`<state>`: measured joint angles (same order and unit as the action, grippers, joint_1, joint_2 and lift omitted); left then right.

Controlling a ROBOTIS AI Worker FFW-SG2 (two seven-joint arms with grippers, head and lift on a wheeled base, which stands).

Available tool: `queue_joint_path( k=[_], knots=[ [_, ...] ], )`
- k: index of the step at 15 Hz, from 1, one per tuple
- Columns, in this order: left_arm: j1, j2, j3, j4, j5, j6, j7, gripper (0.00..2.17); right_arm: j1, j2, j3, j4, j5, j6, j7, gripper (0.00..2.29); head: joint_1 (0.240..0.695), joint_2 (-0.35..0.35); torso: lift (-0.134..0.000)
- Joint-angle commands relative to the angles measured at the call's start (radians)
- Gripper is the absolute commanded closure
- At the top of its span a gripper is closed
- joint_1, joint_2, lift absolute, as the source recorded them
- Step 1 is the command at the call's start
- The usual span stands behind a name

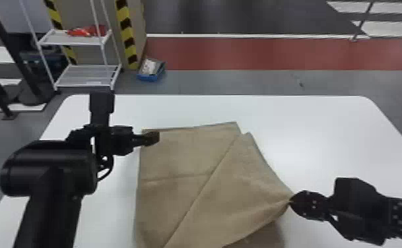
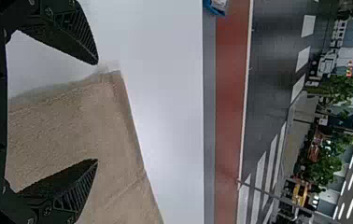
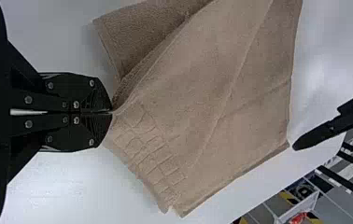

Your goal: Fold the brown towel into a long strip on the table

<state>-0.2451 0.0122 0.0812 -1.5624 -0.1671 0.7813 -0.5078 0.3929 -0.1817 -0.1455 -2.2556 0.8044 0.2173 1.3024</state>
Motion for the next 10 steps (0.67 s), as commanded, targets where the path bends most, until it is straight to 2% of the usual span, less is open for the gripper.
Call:
queue_joint_path(
  k=[1, 3, 5, 6, 7, 9, 10],
  knots=[
    [-0.072, -0.003, -0.012, 0.131, -0.045, -0.061, 0.015, 0.15, 0.015, 0.001, -0.017, -0.004, -0.01, -0.006, 0.0, 1.48, 0.695, -0.014, -0.123],
    [-0.126, -0.003, -0.024, 0.236, -0.077, -0.11, 0.028, 0.19, 0.026, 0.001, -0.028, -0.015, -0.022, -0.006, 0.0, 1.48, 0.695, -0.018, -0.123],
    [-0.152, 0.002, -0.037, 0.295, -0.104, -0.132, 0.031, 0.37, 0.029, 0.001, -0.04, -0.019, -0.031, -0.006, 0.001, 1.48, 0.695, -0.018, -0.123],
    [-0.155, 0.0, -0.037, 0.314, -0.124, -0.15, 0.029, 0.54, 0.03, 0.001, -0.046, -0.019, -0.04, -0.009, 0.001, 1.48, 0.695, -0.02, -0.123],
    [-0.157, 0.002, -0.037, 0.321, -0.143, -0.156, 0.026, 0.85, 0.03, 0.001, -0.055, -0.019, -0.051, -0.015, 0.001, 1.48, 0.695, -0.022, -0.123],
    [-0.16, -0.003, -0.038, 0.326, -0.19, -0.15, 0.028, 1.85, 0.03, 0.001, -0.063, -0.019, -0.06, -0.019, 0.0, 1.48, 0.695, -0.023, -0.123],
    [-0.157, -0.003, -0.038, 0.323, -0.193, -0.122, 0.025, 2.15, 0.027, 0.001, -0.068, -0.018, -0.06, -0.019, 0.0, 1.48, 0.695, -0.021, -0.123]
  ],
)
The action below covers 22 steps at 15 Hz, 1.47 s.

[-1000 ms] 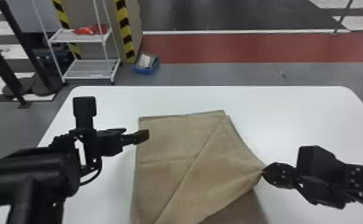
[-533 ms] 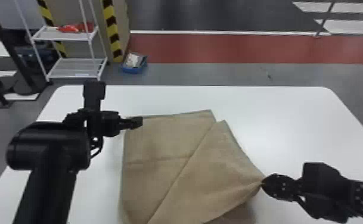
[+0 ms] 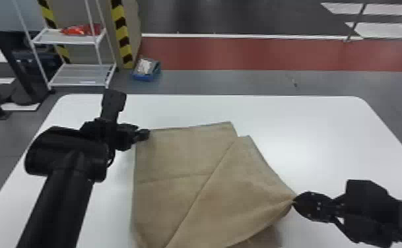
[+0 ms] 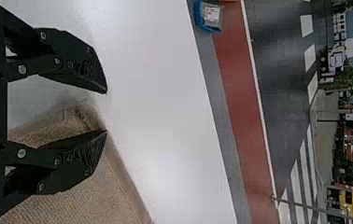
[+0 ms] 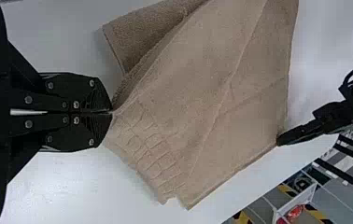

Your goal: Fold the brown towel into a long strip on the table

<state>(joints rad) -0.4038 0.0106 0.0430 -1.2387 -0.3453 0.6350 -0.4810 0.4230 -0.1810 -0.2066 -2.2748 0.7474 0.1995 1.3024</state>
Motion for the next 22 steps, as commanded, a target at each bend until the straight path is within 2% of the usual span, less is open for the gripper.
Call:
queue_joint_path(
  k=[1, 5, 8, 12, 16, 18, 22],
  knots=[
    [0.007, 0.002, -0.002, -0.008, -0.018, 0.039, -0.011, 2.15, -0.007, 0.0, -0.014, 0.003, -0.007, 0.002, 0.0, 1.48, 0.695, -0.019, -0.123],
    [0.019, 0.008, 0.001, -0.054, -0.037, 0.101, -0.07, 2.15, -0.099, 0.003, -0.066, 0.067, -0.025, 0.015, -0.003, 1.48, 0.695, -0.03, -0.123],
    [0.016, 0.008, 0.029, -0.082, -0.035, 0.122, -0.037, 2.15, -0.236, 0.003, -0.102, 0.189, -0.005, 0.027, -0.035, 1.48, 0.695, -0.049, -0.123],
    [0.034, 0.009, 0.103, -0.186, -0.021, 0.239, -0.011, 2.15, -0.382, -0.021, -0.169, 0.27, 0.009, 0.067, -0.043, 1.48, 0.695, -0.066, -0.123],
    [0.223, 0.009, 0.161, -0.466, 0.0, 0.352, 0.012, 2.15, -0.363, -0.029, -0.272, 0.267, 0.004, 0.042, -0.04, 1.48, 0.695, -0.076, -0.123],
    [0.344, 0.009, 0.195, -0.627, 0.054, 0.414, 0.028, 2.15, -0.337, -0.038, -0.326, 0.275, -0.008, 0.021, -0.038, 1.48, 0.695, -0.082, -0.123],
    [0.563, -0.003, 0.229, -0.889, 0.103, 0.481, 0.039, 2.15, -0.287, -0.041, -0.41, 0.285, -0.013, -0.025, -0.025, 1.48, 0.695, -0.117, -0.123]
  ],
)
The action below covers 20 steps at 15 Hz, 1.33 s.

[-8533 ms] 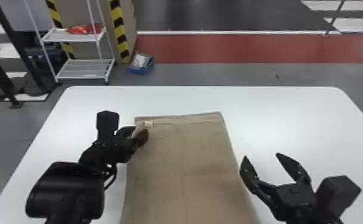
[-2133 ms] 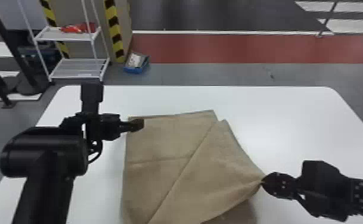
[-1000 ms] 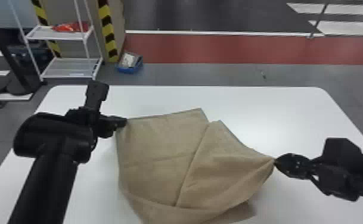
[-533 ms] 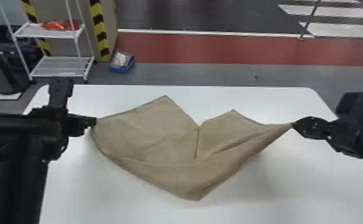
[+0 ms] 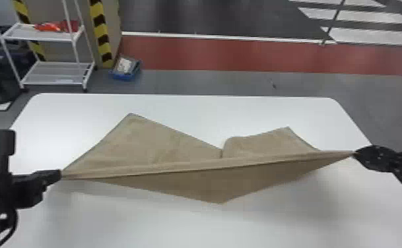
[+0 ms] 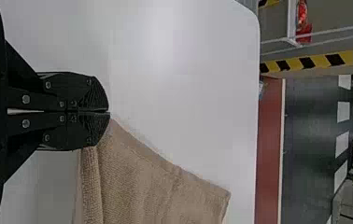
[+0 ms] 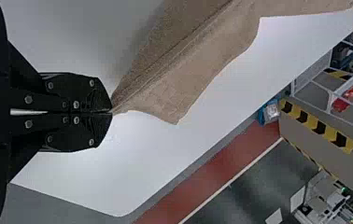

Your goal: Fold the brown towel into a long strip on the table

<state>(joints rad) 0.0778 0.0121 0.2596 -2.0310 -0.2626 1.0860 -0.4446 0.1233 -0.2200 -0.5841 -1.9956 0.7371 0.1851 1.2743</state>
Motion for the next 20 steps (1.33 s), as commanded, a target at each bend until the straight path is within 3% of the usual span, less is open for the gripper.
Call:
queue_joint_path(
  k=[1, 7, 12, 16, 17, 18, 19, 20],
  knots=[
    [0.125, -0.006, 0.017, -0.15, 0.043, 0.061, 0.009, 2.15, 0.022, -0.006, -0.048, 0.008, -0.002, -0.011, 0.007, 1.48, 0.695, -0.127, -0.123],
    [0.341, -0.015, 0.001, -0.347, 0.08, 0.079, 0.05, 2.15, 0.104, -0.002, -0.169, -0.017, -0.005, -0.069, 0.093, 1.48, 0.695, -0.227, -0.123],
    [0.433, -0.015, 0.001, -0.465, 0.126, 0.119, 0.061, 2.15, 0.119, 0.002, -0.27, -0.042, -0.044, -0.112, 0.093, 1.48, 0.695, -0.314, -0.123],
    [0.418, -0.015, -0.017, -0.454, 0.125, 0.113, 0.049, 2.15, 0.113, 0.005, -0.226, -0.042, -0.047, -0.115, 0.093, 1.48, 0.695, -0.345, -0.123],
    [0.418, -0.015, -0.019, -0.448, 0.14, 0.098, 0.012, 1.93, 0.111, 0.013, -0.212, -0.043, -0.047, -0.115, 0.093, 1.48, 0.695, -0.338, -0.123],
    [0.415, -0.015, -0.019, -0.439, 0.151, 0.079, -0.039, 1.34, 0.111, 0.016, -0.21, -0.045, -0.045, -0.115, 0.093, 1.48, 0.695, -0.335, -0.123],
    [0.412, -0.015, -0.02, -0.43, 0.152, 0.061, -0.095, 0.6, 0.111, 0.019, -0.21, -0.046, -0.045, -0.115, 0.093, 1.48, 0.695, -0.338, -0.123],
    [0.416, -0.015, -0.026, -0.426, 0.152, 0.021, -0.141, 0.27, 0.116, 0.021, -0.214, -0.045, -0.044, -0.115, 0.093, 1.48, 0.695, -0.348, -0.123]
  ],
)
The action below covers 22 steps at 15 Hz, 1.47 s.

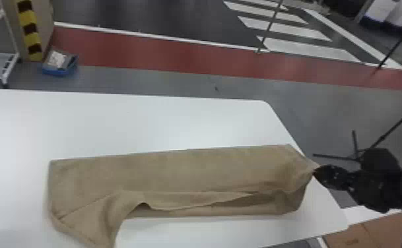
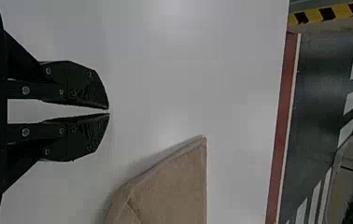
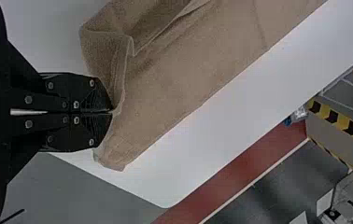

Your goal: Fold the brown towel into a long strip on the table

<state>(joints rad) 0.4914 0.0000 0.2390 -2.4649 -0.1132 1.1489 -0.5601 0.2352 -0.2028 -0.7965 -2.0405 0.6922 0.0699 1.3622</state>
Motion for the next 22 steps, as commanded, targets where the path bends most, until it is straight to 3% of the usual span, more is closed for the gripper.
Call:
queue_joint_path(
  k=[1, 4, 6, 10, 13, 22],
  knots=[
    [0.003, -0.003, -0.017, 0.015, 0.007, -0.094, -0.043, 0.25, 0.015, 0.005, -0.001, 0.006, 0.004, -0.003, 0.005, 1.48, 0.695, -0.35, -0.123],
    [-0.093, -0.003, -0.056, 0.075, -0.008, -0.149, -0.011, 0.25, 0.032, 0.013, -0.013, 0.011, 0.009, -0.006, 0.005, 1.48, 0.695, -0.35, -0.123],
    [-0.2, -0.003, -0.089, 0.182, -0.068, -0.125, -0.012, 0.25, 0.039, 0.023, -0.029, 0.008, 0.009, -0.012, 0.005, 1.48, 0.695, -0.35, -0.123],
    [-0.252, 0.002, -0.11, 0.271, -0.115, -0.085, -0.021, 0.25, 0.055, 0.025, -0.061, 0.003, 0.009, -0.015, 0.005, 1.48, 0.695, -0.35, -0.123],
    [-0.28, 0.02, -0.127, 0.305, -0.12, -0.005, -0.027, 0.25, 0.055, 0.034, -0.055, -0.001, 0.009, -0.015, 0.005, 1.48, 0.695, -0.35, -0.123],
    [-0.298, 0.015, -0.222, 0.325, -0.118, 0.035, -0.03, 0.31, 0.055, 0.036, -0.061, 0.0, 0.016, -0.012, 0.005, 1.48, 0.695, -0.35, -0.123]
  ],
)
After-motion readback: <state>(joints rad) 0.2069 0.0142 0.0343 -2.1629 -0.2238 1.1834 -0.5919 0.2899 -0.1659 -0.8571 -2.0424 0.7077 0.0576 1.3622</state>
